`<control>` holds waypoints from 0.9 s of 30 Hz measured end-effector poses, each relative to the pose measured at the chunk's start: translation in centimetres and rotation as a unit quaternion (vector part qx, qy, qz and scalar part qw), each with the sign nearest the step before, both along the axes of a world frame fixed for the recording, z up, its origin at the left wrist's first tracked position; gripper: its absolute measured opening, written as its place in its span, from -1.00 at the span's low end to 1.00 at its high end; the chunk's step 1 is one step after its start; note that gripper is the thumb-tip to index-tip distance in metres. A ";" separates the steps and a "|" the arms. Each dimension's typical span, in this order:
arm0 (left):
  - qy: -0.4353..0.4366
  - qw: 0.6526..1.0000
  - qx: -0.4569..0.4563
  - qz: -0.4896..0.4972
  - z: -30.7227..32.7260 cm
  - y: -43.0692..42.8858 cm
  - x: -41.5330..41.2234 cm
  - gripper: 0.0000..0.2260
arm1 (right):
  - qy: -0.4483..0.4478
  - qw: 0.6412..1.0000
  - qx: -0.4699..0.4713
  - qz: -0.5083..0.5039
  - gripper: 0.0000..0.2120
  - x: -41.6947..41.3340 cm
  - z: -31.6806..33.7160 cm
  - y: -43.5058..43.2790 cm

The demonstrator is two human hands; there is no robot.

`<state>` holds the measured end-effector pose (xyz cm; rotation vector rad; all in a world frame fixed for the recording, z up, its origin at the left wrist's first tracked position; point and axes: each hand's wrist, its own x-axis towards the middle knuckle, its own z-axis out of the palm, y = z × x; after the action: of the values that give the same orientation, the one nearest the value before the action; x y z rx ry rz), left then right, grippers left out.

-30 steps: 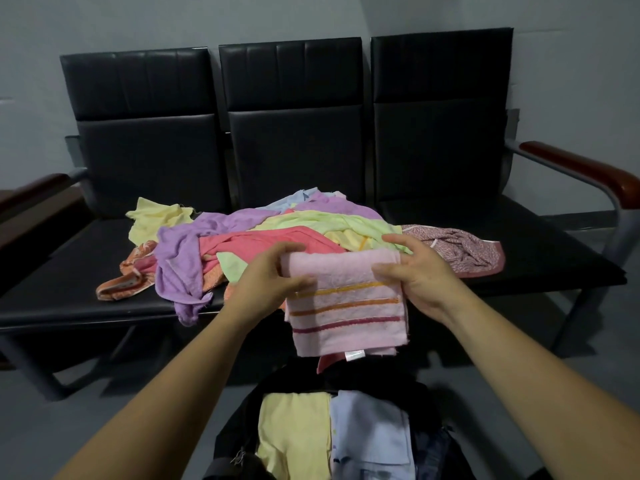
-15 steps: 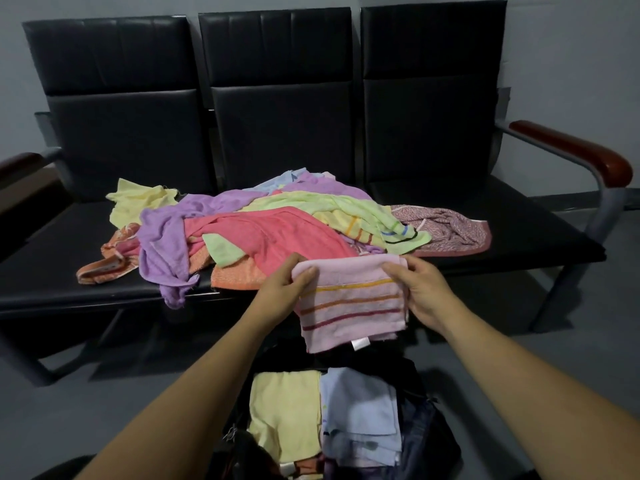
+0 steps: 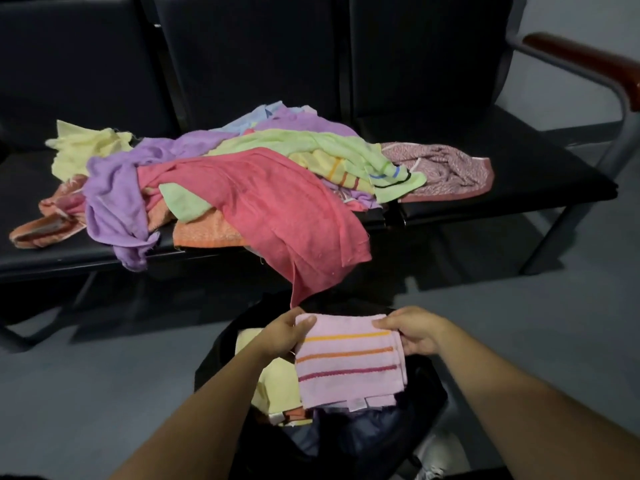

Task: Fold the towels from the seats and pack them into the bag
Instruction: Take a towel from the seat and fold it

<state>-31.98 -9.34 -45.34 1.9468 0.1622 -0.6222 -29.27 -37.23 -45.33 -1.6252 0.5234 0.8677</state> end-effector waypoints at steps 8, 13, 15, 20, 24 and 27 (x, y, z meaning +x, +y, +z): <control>0.063 0.993 0.057 0.082 -12.1 -2.4 2.0 -0.38 | -0.089 0.978 -0.151 -0.113 -0.82 1.1 -10.5 1.8; 0.109 0.983 0.140 0.055 -14.3 -2.9 2.3 -0.64 | -0.049 0.975 -0.202 -0.077 -0.72 -0.1 -14.7 1.9; 0.115 0.984 0.130 0.050 -14.9 -2.6 2.2 -0.69 | -0.041 0.976 -0.196 -0.082 -0.78 -0.6 -15.6 1.6; 0.130 0.987 0.051 0.085 -15.3 -1.6 0.6 -0.73 | -0.031 0.987 -0.132 -0.091 -0.92 -1.8 -14.5 1.0; 0.091 0.985 0.139 0.042 -14.4 -1.2 -0.9 -0.68 | -0.019 0.973 -0.227 0.020 -0.83 -2.7 -13.1 1.6; 0.059 0.988 0.144 0.021 -11.6 -1.5 -0.5 -0.68 | -0.059 0.954 -0.286 0.067 -0.83 -1.6 -9.8 2.2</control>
<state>-32.50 -10.88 -56.99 2.1777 0.3860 -0.7185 -30.82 -35.07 -55.17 -2.2485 0.6221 0.7485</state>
